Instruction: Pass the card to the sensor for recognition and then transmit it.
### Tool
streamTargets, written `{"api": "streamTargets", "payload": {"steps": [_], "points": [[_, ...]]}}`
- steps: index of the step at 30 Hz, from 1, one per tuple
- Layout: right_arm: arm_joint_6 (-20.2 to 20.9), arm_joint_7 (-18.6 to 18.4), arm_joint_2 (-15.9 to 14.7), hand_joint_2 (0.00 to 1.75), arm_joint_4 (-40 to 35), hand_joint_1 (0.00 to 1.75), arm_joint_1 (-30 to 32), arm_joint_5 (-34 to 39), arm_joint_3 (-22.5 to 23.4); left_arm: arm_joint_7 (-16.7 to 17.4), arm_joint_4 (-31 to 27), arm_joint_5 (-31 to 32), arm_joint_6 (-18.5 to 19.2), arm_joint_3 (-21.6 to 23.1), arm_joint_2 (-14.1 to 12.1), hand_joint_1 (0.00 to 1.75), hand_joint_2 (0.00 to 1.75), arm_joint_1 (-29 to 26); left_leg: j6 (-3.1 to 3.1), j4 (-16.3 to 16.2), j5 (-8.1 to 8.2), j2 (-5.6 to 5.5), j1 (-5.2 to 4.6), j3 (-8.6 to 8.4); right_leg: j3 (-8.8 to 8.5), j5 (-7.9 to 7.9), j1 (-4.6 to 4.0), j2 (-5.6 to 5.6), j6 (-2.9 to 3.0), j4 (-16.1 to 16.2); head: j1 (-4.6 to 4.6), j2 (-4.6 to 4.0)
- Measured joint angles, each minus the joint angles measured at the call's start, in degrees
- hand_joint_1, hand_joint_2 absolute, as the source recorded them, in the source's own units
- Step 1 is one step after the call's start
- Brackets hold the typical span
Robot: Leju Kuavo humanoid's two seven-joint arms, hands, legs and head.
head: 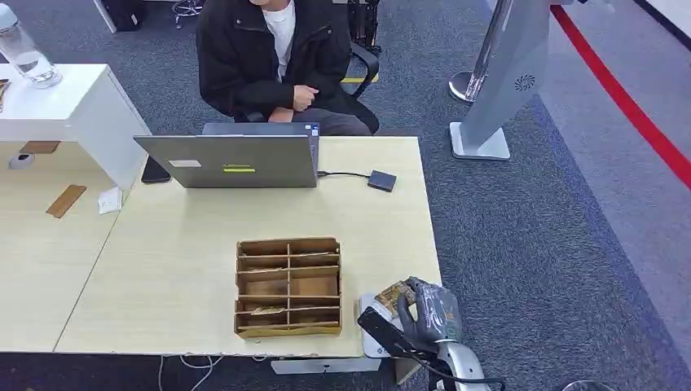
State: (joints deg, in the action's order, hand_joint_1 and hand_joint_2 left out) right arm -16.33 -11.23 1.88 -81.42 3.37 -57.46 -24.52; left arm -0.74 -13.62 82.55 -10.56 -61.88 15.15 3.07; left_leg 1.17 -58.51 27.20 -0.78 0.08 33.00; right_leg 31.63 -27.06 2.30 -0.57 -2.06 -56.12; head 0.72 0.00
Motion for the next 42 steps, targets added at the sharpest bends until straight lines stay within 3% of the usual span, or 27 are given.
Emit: {"api": "streamTargets", "payload": {"steps": [12,15,20,24,31,42], "points": [[-4.3,3.9,0.3,1.75,-1.7,1.75,0.1,-2.7,1.8,-1.1,-2.4,-6.5,15.7,-5.4,-1.5,0.0,0.0,-1.6,0.0,0.0,0.0,0.0,0.0,0.02,0.01,-0.01,0.0,0.0,0.0,0.0,0.02,0.0],[-6.6,5.9,0.3,1.75,-1.8,1.75,0.0,-2.5,1.9,-1.0,-4.8,-8.2,23.2,-7.1,-1.7,0.0,0.0,-2.6,0.0,0.0,0.0,0.02,0.01,0.02,0.02,-0.01,0.0,0.03,0.01,0.0,0.0,0.0],[-10.5,9.3,0.3,1.75,-1.7,1.75,-0.5,-0.7,2.0,0.3,-14.9,-8.7,42.3,-12.2,-0.2,0.0,0.0,-5.3,0.0,0.0,0.01,0.02,0.01,0.03,0.04,-0.03,0.0,0.02,0.0,0.0,0.0,0.0],[-12.5,11.1,0.3,1.75,-1.5,1.75,-1.1,0.3,2.0,-0.2,-23.8,-5.2,50.6,-17.4,1.8,0.0,0.0,-6.3,0.0,0.0,0.01,0.0,0.01,0.05,0.05,-0.04,0.0,0.0,0.01,0.0,0.02,0.0],[-14.9,13.1,0.3,1.75,-1.6,1.75,-2.5,0.6,1.6,-3.3,-29.8,0.8,51.7,-24.1,3.0,0.0,0.0,-6.1,0.0,0.0,0.01,0.01,0.01,0.04,0.04,-0.03,0.0,0.0,0.01,0.0,0.0,0.0],[-15.9,14.5,0.2,1.75,-3.3,1.75,-6.2,-0.1,-1.3,-4.5,-30.7,2.4,51.3,-24.5,3.0,0.0,0.0,-6.1,0.0,0.0,0.0,0.0,0.01,0.05,0.03,-0.03,0.0,0.0,0.01,0.0,0.02,0.0]]}}
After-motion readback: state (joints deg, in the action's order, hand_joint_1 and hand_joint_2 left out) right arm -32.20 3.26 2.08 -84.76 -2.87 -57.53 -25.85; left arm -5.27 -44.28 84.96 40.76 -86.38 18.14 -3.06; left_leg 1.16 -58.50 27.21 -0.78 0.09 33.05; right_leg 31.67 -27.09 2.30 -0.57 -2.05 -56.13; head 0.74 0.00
